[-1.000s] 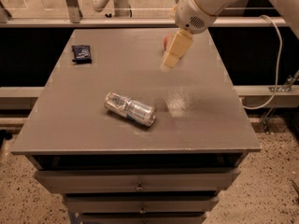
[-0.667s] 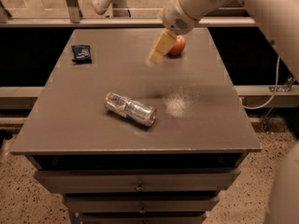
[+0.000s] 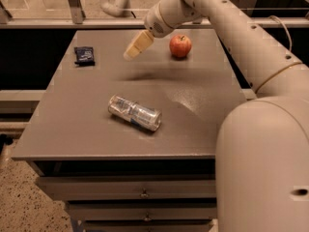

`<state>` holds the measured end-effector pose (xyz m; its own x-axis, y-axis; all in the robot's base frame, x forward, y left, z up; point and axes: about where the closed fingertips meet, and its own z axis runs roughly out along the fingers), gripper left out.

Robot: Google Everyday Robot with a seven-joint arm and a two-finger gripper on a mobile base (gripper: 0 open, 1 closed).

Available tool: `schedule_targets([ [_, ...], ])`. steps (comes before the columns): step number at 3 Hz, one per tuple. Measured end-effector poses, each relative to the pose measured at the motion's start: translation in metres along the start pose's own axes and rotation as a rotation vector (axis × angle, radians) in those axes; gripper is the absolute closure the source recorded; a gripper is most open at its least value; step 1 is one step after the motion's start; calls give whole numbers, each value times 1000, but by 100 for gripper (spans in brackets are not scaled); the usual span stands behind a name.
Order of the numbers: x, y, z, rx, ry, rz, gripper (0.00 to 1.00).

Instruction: Pick rxbar blueberry

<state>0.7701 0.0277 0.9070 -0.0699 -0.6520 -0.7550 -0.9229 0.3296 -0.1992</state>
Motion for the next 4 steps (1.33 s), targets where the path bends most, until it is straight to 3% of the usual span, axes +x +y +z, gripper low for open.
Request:
schedule_targets([
  [1,-29,-6,33,14,-58,44,0],
  [2,-64,16,72,5,-79,79,0],
  [4,-83,62,120,-49,-76,109,0],
])
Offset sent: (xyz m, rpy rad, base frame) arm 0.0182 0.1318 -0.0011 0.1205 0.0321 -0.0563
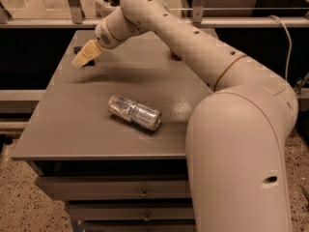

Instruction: Pick rxbar blueberry

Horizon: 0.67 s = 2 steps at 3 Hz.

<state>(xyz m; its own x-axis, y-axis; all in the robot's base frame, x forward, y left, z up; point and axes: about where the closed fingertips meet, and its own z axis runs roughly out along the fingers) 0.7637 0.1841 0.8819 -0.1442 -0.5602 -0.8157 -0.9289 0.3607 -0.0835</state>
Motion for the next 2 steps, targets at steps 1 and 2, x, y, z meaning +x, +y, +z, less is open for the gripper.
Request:
schedule_targets([
  [1,0,6,13,-4,3,14,0],
  [2,5,7,24,6,18,24,0],
])
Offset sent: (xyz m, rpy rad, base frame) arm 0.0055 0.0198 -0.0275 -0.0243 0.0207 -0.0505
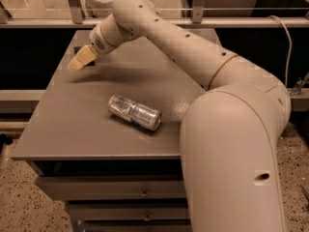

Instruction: Pick rxbar blueberry

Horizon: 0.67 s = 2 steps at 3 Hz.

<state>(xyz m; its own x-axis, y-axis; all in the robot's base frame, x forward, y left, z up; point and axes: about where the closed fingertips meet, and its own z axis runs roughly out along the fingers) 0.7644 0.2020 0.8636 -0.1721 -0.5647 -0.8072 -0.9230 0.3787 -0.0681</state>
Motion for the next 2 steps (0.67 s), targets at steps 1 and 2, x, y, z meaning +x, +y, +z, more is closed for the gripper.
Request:
schedule_targets([
  [1,7,-4,6,29,41,-4,0],
  [2,7,-4,6,29,41,-4,0],
])
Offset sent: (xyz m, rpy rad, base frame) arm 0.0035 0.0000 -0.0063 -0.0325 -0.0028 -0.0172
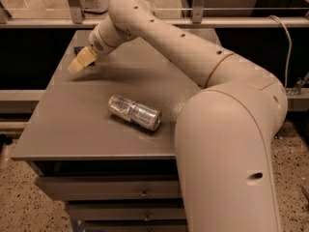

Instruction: Pick rxbar blueberry

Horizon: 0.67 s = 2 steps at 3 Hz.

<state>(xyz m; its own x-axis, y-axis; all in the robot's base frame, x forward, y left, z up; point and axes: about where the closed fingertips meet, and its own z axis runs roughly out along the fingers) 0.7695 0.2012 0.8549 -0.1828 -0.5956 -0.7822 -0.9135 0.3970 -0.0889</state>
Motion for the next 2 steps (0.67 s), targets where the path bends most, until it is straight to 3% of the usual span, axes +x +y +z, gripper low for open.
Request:
schedule_targets([
  [2,10,-13,4,1,-28,73,0],
])
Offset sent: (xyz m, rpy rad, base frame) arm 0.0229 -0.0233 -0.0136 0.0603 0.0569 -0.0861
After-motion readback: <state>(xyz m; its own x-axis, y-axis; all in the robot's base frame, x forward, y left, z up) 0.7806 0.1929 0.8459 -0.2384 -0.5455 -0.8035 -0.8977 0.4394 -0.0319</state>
